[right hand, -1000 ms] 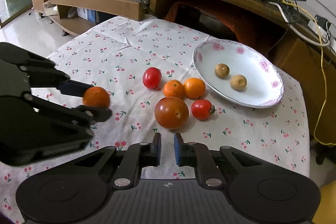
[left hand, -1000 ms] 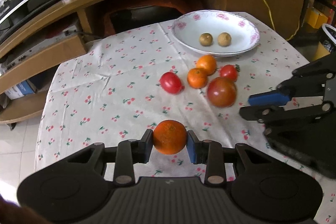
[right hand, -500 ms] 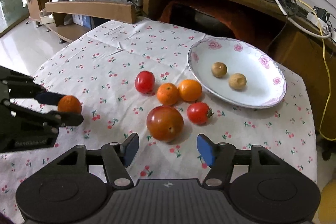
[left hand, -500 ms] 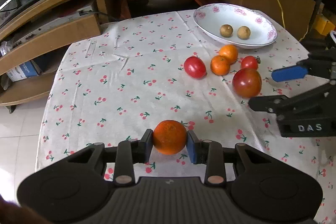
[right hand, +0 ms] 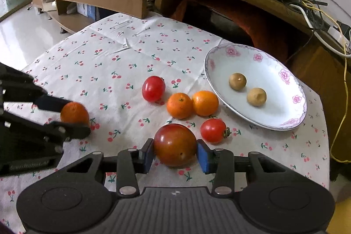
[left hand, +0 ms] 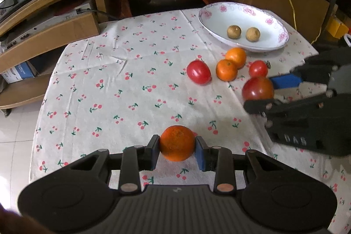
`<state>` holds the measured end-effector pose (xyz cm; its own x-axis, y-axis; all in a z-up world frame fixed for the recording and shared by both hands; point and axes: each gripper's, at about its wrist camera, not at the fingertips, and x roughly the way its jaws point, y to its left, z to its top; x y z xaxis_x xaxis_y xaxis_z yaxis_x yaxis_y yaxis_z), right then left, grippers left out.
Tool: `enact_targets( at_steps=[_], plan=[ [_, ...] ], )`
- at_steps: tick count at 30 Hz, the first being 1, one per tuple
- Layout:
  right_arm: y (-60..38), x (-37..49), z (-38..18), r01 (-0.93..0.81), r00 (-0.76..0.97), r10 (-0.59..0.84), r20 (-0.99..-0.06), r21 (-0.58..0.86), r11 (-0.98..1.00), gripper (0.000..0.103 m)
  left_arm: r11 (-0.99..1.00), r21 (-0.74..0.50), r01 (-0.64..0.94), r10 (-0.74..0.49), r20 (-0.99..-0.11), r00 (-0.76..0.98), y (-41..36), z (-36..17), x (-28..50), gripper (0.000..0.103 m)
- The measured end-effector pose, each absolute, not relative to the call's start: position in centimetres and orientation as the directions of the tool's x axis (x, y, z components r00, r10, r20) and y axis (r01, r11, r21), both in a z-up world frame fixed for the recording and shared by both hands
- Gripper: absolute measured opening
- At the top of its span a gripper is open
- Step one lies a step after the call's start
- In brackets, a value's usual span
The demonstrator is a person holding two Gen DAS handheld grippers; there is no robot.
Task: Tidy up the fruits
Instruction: 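Carry the mandarin and the large tomato toward the white bowl with both grippers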
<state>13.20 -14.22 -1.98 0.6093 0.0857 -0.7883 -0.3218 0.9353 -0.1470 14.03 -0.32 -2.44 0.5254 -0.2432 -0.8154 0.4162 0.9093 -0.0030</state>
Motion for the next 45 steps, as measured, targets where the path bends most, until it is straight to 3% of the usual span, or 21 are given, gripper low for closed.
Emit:
enact_targets(
  at_steps=[16, 45],
  plan=[
    [-16.0, 12.0, 1.0, -0.254, 0.690, 0.051, -0.722, -0.175, 0.951, 0.039, 0.892, -0.003, 0.452, -0.297, -0.756, 0.583, -3.9, 1.2, 14.5, 0.040],
    [-19.6, 13.9, 1.8, -0.135, 0.725, -0.020, -0.688, -0.171, 0.976, 0.040, 0.883, -0.002, 0.469, -0.320, -0.734, 0.599, -7.9, 2.2, 17.2, 0.039]
  ],
)
